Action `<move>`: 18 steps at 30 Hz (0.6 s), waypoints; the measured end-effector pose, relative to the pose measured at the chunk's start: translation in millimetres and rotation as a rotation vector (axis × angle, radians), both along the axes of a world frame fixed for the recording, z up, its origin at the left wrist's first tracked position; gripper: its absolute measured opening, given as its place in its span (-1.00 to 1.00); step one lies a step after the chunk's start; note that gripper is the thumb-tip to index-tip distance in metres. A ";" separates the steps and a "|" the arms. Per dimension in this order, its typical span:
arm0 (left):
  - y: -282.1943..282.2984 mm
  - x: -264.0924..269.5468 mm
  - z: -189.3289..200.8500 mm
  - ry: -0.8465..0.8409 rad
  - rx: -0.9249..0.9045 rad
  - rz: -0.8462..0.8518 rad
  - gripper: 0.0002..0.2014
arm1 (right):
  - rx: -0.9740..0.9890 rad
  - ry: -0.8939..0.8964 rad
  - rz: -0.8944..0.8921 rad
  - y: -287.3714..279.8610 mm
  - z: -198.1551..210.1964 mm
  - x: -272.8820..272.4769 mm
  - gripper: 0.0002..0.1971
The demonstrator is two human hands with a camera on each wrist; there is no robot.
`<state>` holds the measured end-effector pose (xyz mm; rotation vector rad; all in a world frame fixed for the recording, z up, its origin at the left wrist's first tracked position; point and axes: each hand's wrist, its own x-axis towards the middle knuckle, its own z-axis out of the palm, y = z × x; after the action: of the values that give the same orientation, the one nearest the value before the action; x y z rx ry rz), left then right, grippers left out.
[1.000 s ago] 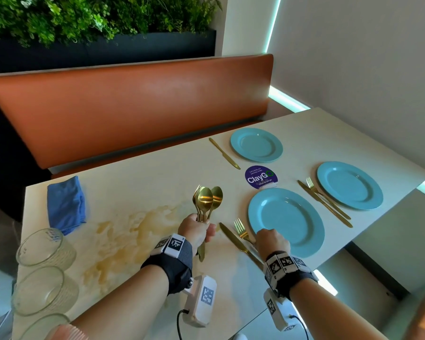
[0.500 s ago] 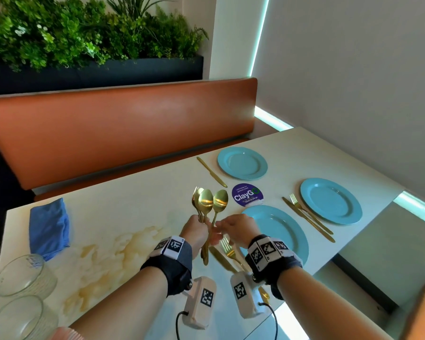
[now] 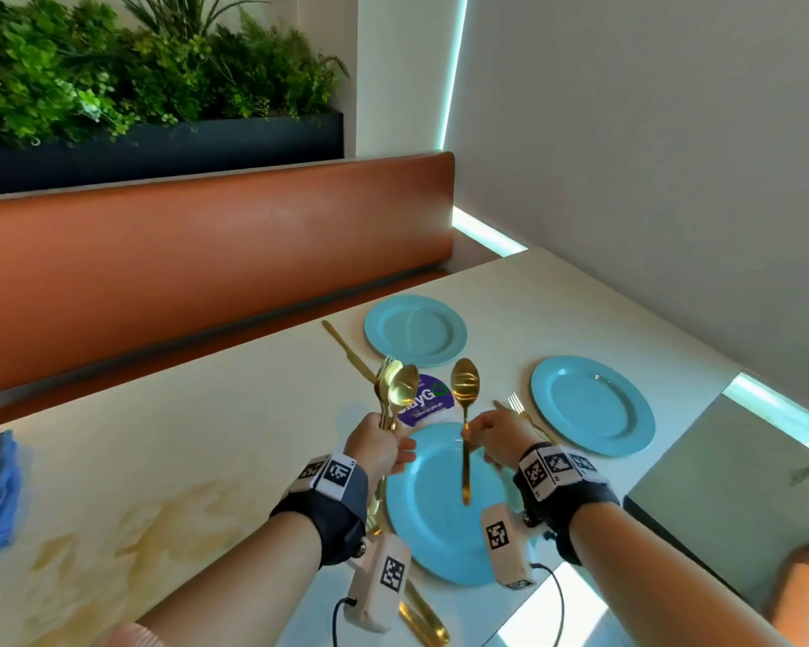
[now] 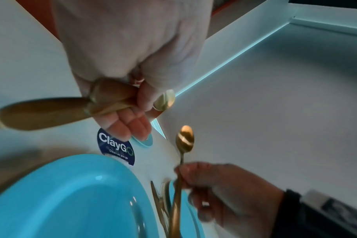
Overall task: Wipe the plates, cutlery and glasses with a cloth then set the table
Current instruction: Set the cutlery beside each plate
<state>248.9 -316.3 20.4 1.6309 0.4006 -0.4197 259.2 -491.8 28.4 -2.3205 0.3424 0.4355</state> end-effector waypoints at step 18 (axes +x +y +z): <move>-64.5 65.9 -35.2 0.088 -0.005 0.088 -0.94 | -0.580 0.228 0.135 -117.0 -93.3 49.2 -0.72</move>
<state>314.8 -380.9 -14.8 1.5870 0.5352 -0.4265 308.4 -608.8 -64.8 -2.8755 0.4718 0.7503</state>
